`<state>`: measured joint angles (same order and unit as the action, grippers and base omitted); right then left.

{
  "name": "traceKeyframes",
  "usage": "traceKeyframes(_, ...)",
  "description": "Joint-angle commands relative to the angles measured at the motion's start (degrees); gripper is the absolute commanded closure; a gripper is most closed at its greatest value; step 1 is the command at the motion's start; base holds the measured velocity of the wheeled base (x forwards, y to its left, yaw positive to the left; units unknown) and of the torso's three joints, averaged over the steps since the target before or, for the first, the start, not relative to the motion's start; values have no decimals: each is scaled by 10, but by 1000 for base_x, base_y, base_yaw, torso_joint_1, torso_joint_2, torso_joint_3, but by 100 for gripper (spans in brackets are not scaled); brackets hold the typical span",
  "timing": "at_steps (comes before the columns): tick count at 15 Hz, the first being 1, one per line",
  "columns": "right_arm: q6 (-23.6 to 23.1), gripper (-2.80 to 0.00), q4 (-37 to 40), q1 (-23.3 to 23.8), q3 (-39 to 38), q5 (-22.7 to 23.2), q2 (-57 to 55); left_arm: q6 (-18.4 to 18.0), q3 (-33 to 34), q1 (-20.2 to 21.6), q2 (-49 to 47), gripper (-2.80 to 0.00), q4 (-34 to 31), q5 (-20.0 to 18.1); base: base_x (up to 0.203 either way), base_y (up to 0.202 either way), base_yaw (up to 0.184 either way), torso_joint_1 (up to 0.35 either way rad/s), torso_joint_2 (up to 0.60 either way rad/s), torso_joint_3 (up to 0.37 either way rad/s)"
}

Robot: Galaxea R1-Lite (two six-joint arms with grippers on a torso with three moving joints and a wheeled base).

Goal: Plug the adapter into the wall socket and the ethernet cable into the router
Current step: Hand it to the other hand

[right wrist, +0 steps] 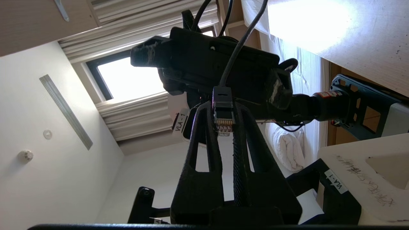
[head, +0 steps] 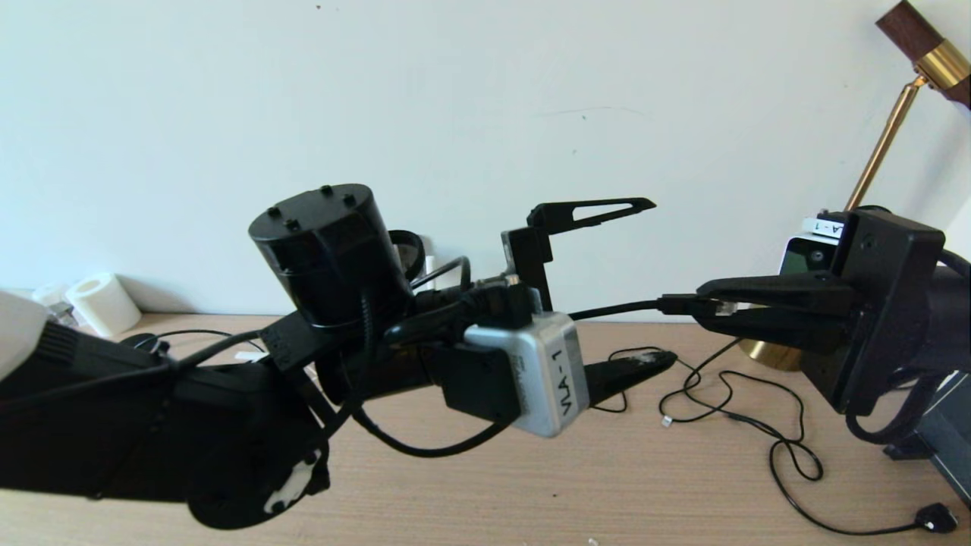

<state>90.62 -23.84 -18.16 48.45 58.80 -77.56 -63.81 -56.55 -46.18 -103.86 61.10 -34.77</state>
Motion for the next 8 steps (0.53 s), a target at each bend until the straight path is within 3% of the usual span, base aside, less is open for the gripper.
traceKeyframes(1, 5, 0, -1, 0, 1, 4, -3, -3, 0, -1, -2, -280, 3, -1, 0, 0, 0, 0, 0, 0)
traceKeyframes(6, 5, 0, -1, -2, 0, 4, -4, -3, 0, 0, -2, -280, 3, 0, 0, 0, 0, 0, 0, 0)
traceKeyframes(7, 5, 0, -1, -3, 0, 4, -4, -3, 0, -1, -2, -27, 3, 0, 0, 0, 0, 0, 0, 0)
traceKeyframes(8, 5, 0, -1, -4, 0, 4, -4, -3, 0, -1, -3, 0, 3, 0, 0, 0, 0, 0, 0, 0)
